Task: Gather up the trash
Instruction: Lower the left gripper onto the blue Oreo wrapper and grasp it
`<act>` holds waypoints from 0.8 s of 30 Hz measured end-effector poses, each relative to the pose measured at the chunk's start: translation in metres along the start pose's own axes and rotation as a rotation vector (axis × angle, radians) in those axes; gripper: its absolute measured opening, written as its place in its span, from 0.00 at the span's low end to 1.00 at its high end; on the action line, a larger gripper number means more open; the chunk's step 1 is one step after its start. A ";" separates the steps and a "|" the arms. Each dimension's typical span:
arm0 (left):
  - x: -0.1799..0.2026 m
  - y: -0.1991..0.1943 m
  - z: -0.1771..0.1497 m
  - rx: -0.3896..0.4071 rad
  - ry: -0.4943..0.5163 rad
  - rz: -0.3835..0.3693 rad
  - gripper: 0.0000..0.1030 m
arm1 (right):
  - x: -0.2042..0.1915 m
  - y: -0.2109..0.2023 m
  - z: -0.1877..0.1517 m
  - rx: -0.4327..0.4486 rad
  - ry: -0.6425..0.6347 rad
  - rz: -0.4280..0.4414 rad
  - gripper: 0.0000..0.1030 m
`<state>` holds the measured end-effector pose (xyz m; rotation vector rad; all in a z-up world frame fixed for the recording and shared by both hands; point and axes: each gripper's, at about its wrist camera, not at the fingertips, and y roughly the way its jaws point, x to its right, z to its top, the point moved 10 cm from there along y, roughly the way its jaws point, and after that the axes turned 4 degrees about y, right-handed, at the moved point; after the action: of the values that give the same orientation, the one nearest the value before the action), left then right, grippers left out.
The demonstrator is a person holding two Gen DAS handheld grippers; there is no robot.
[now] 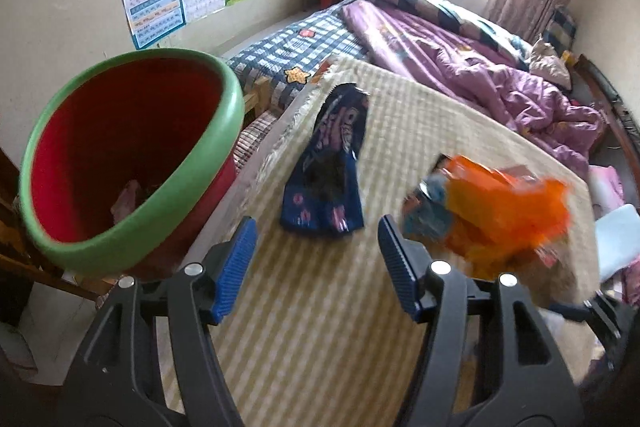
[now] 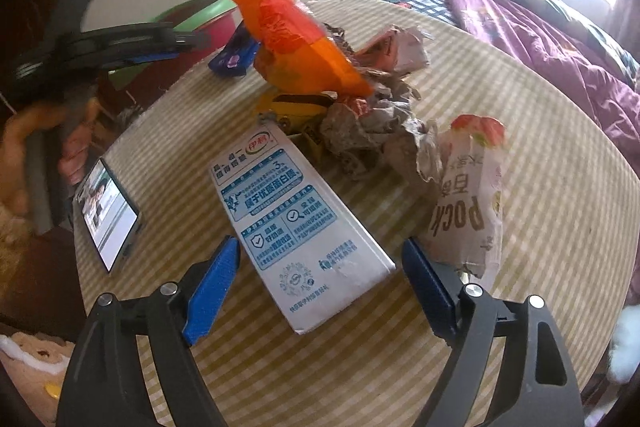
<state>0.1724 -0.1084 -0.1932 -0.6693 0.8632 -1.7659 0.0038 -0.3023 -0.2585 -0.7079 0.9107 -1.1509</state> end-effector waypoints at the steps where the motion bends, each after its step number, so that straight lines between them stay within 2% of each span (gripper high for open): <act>1: 0.001 0.006 0.002 -0.005 0.003 -0.002 0.58 | 0.001 -0.001 0.000 0.001 0.008 0.002 0.78; 3: 0.004 0.019 0.007 -0.013 0.015 -0.011 0.58 | 0.003 -0.001 0.000 0.001 0.023 0.008 0.78; 5: 0.004 0.032 0.012 -0.015 0.039 0.011 0.61 | 0.004 0.000 0.001 0.001 0.038 0.016 0.78; 9: 0.004 0.053 0.016 -0.038 0.054 0.022 0.61 | 0.004 0.001 0.002 0.006 0.057 0.025 0.78; 10: 0.006 0.059 0.015 -0.058 0.066 0.020 0.60 | 0.003 0.001 0.002 0.008 0.059 0.026 0.78; 11: 0.006 0.062 0.013 -0.074 0.066 0.021 0.49 | 0.003 0.001 0.003 0.010 0.060 0.026 0.78; 12: 0.005 0.063 0.011 -0.084 0.064 0.025 0.47 | 0.002 0.001 0.003 0.013 0.061 0.026 0.78; 13: 0.004 0.062 0.012 -0.076 0.063 0.030 0.45 | 0.002 0.001 0.004 0.017 0.062 0.026 0.78; 15: 0.004 0.057 0.011 -0.070 0.060 0.022 0.34 | 0.001 0.001 0.006 0.020 0.063 0.030 0.78; 20: -0.001 0.024 0.008 -0.003 0.058 0.022 0.34 | -0.001 0.003 0.007 0.020 0.067 0.027 0.78; 24: -0.005 -0.007 -0.001 0.037 0.051 0.018 0.34 | -0.006 0.003 0.007 0.015 0.057 0.026 0.74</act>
<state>0.1694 -0.1015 -0.1880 -0.5930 0.8661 -1.7856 0.0106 -0.2951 -0.2568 -0.6525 0.9558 -1.1580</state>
